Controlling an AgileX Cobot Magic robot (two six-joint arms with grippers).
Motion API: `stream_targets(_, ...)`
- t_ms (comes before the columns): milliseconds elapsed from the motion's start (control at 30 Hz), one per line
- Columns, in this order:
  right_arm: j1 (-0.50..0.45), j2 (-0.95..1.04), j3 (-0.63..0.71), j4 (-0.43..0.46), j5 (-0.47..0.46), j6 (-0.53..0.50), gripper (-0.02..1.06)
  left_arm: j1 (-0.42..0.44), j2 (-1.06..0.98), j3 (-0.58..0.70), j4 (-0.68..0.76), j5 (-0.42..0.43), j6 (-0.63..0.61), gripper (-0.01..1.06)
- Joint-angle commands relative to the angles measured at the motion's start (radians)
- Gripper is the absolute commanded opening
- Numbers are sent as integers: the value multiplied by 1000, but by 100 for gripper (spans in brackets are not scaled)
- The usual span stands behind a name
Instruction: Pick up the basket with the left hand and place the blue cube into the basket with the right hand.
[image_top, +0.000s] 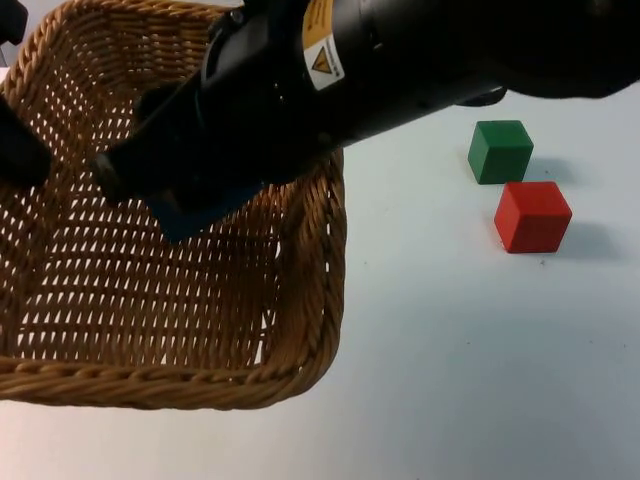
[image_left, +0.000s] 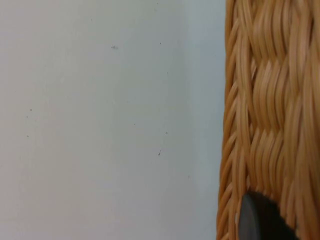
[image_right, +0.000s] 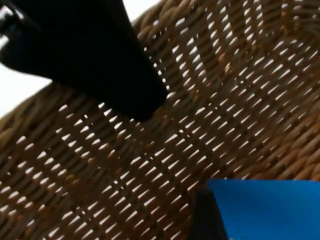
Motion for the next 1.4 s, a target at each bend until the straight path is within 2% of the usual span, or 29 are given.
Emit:
stream_targets(0,3,9,-11,-10,-18,-20,1,4,-1,1,-42,9,-3,0)
stream_targets(67,3,14,-11,-10,-18,-22,14,4,-1,1,-44,12,-3,0)
stream_targets(100,3,14,-11,-10,-18,-22,14,4,-1,1,-44,12,-3,0)
stream_targets(200,3,14,-11,-10,-26,-26,49,4,-1,1,-44,12,-3,0)
stream_targets(233,3,14,-11,-10,-26,-26,49,4,-1,1,-44,12,-3,0)
stream_targets(267,3,9,-11,-10,-36,-34,69,4,-1,1,-44,12,-3,0)
stream_targets(333,3,-2,-11,-10,-32,-41,99,4,-1,1,-44,12,-3,0)
stream_targets(367,3,-9,-11,-13,-25,-51,105,4,-1,1,-44,12,-3,0)
stream_targets(600,3,-91,-11,-32,-20,-67,105,4,-1,1,-44,5,-3,0)
stream_targets(867,3,-356,-2,-32,87,-141,105,4,-1,1,-44,-41,-2,0)
stream_targets(967,14,-460,29,-41,90,-170,105,1,-1,1,-44,-56,-2,0)
stream_targets(1100,23,-729,234,-51,12,-181,105,1,23,1,-68,-88,26,0)
stream_targets(1133,23,-729,234,-51,12,-181,105,1,23,1,-68,-88,26,0)
stream_targets(1267,23,-967,451,-51,52,-172,105,1,90,1,-89,-113,67,0)
stream_targets(1300,23,-967,451,-51,52,-172,105,1,90,1,-89,-113,67,0)
stream_targets(1367,23,-1093,539,-51,96,-172,105,1,127,1,-114,-142,84,0)
